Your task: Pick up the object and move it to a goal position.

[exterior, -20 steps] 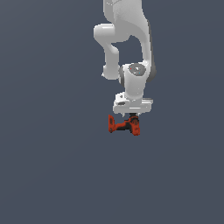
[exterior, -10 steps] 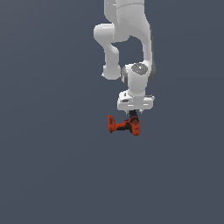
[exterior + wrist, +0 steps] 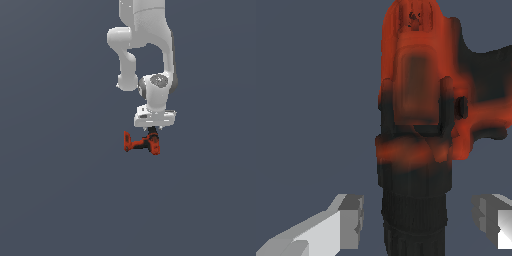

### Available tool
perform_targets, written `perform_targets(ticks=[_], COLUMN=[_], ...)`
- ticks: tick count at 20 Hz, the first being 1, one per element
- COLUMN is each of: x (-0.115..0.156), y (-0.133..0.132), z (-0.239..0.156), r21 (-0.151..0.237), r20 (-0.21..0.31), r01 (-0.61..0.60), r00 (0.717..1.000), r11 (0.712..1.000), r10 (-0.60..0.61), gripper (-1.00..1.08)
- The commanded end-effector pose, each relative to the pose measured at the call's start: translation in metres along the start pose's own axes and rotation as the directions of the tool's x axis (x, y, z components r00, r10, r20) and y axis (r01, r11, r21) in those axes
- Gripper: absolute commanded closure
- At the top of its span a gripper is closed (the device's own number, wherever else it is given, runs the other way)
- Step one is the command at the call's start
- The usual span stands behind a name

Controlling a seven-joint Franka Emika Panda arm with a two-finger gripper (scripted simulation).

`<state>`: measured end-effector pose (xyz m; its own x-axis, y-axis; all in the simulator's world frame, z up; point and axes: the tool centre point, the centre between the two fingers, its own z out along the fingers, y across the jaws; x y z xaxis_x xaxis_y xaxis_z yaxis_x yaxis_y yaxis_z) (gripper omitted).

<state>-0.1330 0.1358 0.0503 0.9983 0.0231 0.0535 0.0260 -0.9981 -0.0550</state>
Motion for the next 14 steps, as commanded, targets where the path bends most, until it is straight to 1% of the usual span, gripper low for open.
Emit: perform_targets(ticks=[1, 7, 8, 14], x=[-0.001, -0.002, -0.002, -0.002], y=[0.0, 0.0, 0.0, 0.0], z=[0.008, 0.018, 0.018, 0.018], r21=[0.0, 0.0, 0.0, 0.0], r20=[0.0, 0.0, 0.0, 0.0], r01=[0.0, 0.0, 0.0, 0.0], r00=[1.0, 1.0, 1.0, 1.0], r11=[1.0, 1.0, 1.0, 1.0], r10=[0.0, 0.0, 0.0, 0.0], gripper=[-0.6, -0.6, 1.08, 1.08])
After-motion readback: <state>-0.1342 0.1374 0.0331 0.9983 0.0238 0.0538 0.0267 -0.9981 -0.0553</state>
